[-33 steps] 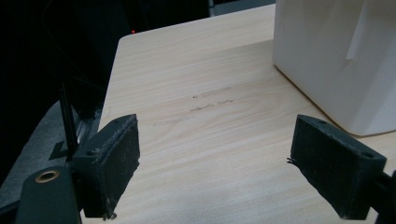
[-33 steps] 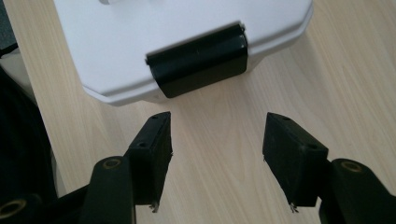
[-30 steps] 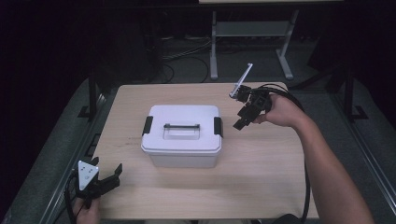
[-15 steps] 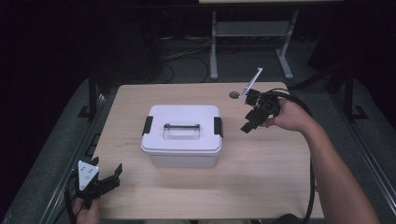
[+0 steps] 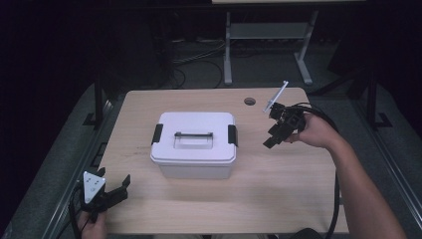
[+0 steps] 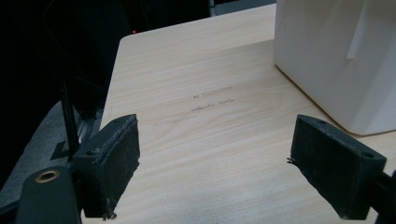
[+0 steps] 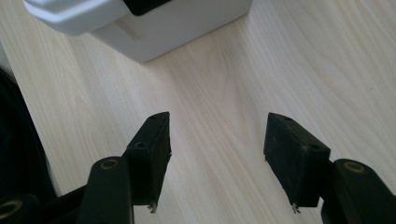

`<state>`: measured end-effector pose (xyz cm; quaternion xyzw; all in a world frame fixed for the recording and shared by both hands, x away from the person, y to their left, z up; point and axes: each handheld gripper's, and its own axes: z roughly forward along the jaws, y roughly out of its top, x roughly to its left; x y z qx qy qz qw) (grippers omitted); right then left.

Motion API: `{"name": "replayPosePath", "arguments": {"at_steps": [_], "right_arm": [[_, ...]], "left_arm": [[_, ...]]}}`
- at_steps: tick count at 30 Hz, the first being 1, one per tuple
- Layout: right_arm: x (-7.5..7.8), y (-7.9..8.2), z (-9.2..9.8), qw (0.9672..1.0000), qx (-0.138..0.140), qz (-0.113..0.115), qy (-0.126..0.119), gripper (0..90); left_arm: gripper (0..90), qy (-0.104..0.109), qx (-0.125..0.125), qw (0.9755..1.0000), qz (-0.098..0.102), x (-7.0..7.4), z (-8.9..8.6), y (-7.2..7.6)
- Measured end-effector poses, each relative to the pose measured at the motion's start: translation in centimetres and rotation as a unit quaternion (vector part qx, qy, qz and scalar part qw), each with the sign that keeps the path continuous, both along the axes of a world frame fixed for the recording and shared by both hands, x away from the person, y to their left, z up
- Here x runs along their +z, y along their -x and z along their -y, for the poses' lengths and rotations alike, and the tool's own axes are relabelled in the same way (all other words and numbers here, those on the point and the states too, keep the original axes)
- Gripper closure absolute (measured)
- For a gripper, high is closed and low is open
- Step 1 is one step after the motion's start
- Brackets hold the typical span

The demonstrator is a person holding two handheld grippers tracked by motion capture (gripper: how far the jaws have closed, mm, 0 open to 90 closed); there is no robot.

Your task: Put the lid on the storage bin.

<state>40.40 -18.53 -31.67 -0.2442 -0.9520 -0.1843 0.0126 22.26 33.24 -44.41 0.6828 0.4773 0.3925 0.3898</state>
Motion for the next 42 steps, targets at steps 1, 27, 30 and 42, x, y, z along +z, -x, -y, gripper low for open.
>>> {"name": "replayPosePath", "arguments": {"at_steps": [1,27,30,42], "right_arm": [[-0.2,0.1,0.1,1.0000,-0.001,-0.001,-0.001,40.4],[-4.8,1.5,3.2,0.9993,-0.022,-0.030,0.006,38.7],[-5.2,1.7,3.4,0.9992,-0.023,-0.033,0.004,38.7],[-6.4,2.3,4.4,0.9990,-0.028,-0.036,0.002,38.0]], "left_arm": [[15.0,0.000,-0.001,1.0000,-0.001,0.0,0.0,0.0],[15.0,-0.005,-0.001,1.0000,-0.001,0.0,0.2,0.1],[15.0,-0.006,-0.001,1.0000,-0.001,0.1,0.2,0.1],[15.0,-0.007,-0.003,1.0000,-0.001,0.0,0.3,0.1]]}}
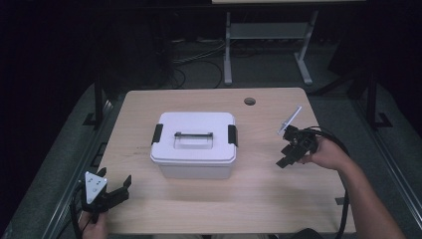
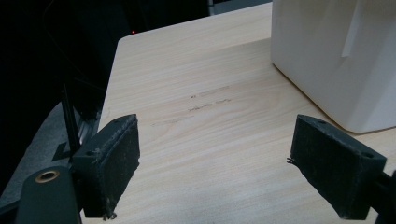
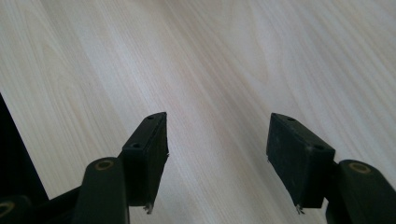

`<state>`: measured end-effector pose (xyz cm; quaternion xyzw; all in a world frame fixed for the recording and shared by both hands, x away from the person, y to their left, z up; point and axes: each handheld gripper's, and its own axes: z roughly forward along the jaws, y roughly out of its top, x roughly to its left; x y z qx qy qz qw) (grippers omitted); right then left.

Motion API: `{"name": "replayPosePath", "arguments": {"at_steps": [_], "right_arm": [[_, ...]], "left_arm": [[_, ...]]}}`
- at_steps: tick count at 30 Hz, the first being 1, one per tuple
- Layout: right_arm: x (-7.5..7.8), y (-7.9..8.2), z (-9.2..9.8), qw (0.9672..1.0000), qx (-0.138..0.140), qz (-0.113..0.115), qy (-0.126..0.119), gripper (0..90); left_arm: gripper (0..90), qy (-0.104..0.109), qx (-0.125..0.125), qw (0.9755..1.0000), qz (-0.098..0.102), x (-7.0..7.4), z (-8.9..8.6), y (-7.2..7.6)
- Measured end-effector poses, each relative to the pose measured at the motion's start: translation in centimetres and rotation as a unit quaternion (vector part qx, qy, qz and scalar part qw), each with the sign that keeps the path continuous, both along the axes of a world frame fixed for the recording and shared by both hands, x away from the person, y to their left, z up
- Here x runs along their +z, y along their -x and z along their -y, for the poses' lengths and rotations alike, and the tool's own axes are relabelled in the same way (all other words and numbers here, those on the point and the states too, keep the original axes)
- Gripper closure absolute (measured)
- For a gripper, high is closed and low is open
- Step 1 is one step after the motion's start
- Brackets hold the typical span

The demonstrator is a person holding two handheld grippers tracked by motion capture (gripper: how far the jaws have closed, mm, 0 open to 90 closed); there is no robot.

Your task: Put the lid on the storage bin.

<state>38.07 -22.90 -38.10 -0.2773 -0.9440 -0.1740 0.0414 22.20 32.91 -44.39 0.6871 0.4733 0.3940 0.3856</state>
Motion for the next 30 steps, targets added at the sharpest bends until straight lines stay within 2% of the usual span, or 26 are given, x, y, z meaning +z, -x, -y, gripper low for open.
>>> {"name": "replayPosePath", "arguments": {"at_steps": [17,30], "right_arm": [[-1.6,0.8,0.9,0.9999,-0.006,-0.008,-0.006,37.5],[-2.1,1.6,1.3,0.9999,-0.004,-0.010,-0.011,36.7]], "left_arm": [[15.0,-0.001,0.000,1.0000,0.000,0.0,0.0,0.0],[15.0,-0.004,-0.002,1.0000,-0.001,0.0,0.2,0.0]]}}
